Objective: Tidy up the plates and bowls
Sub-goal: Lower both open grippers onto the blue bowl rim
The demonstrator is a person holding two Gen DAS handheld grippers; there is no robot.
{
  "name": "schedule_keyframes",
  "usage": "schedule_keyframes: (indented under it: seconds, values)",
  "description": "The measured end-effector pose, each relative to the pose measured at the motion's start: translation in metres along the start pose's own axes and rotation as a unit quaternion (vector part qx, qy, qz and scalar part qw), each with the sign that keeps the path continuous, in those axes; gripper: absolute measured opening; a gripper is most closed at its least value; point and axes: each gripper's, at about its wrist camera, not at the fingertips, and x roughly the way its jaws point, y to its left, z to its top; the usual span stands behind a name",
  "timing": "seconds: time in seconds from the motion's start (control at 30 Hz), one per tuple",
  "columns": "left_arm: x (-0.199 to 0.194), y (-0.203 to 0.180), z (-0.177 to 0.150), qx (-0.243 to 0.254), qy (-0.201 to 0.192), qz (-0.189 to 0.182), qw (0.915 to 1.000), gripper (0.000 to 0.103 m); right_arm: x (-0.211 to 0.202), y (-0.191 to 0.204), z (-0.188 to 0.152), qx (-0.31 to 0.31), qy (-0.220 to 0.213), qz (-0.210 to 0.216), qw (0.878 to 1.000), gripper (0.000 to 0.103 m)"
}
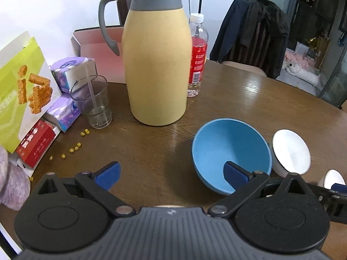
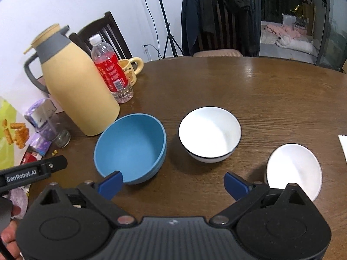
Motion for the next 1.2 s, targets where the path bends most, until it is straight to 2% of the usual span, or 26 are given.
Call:
schedule_keyframes:
  seconds: [0.27,0.37,0.43,0.5,0.6,0.7,0.73,0.8,0.97,1.1,1.2]
  values:
    - [0.042,-0.002,0.017,0.000,0.015,0.008,0.9998,0.103,0.043,0.010,0.017,-0.006,0.027,-0.005,1.000,0.088]
    - [0.055,-0.004,0.020,0.004,0.022,0.013,0.9997,0.103,0.057,0.012,0.021,-0.005,0.036,-0.009,0.999,0.075]
    - [0.063,-0.005,0.021,0.004,0.028,0.011,0.9995,0.103,0.066,0.012,0.023,-0.002,0.042,-0.010,0.999,0.072]
    - [0.070,-0.005,0.022,0.005,0.033,0.011,0.9994,0.102,0.072,0.011,0.025,0.002,0.046,-0.008,0.999,0.064]
    - [0.078,-0.008,0.025,0.009,0.037,0.011,0.9992,0.094,0.082,0.010,0.028,0.008,0.053,-0.006,0.999,0.055]
    - [0.087,-0.011,0.028,0.011,0.040,0.007,0.9991,0.092,0.091,0.010,0.030,0.012,0.057,-0.003,0.998,0.052]
    - [0.090,-0.012,0.029,0.013,0.041,0.006,0.9991,0.088,0.093,0.010,0.031,0.013,0.058,-0.003,0.998,0.051]
    - [0.095,-0.015,0.030,0.014,0.045,0.003,0.9989,0.083,0.097,0.010,0.031,0.013,0.060,-0.002,0.998,0.042]
    - [0.107,-0.020,0.029,0.019,0.058,-0.005,0.9981,0.065,0.106,0.011,0.033,0.015,0.068,0.000,0.998,0.034]
    - [0.113,-0.022,0.028,0.018,0.066,-0.014,0.9976,0.059,0.110,0.011,0.034,0.017,0.069,0.001,0.997,0.031]
    - [0.118,-0.023,0.027,0.019,0.072,-0.019,0.9971,0.049,0.114,0.010,0.034,0.021,0.071,0.000,0.997,0.026]
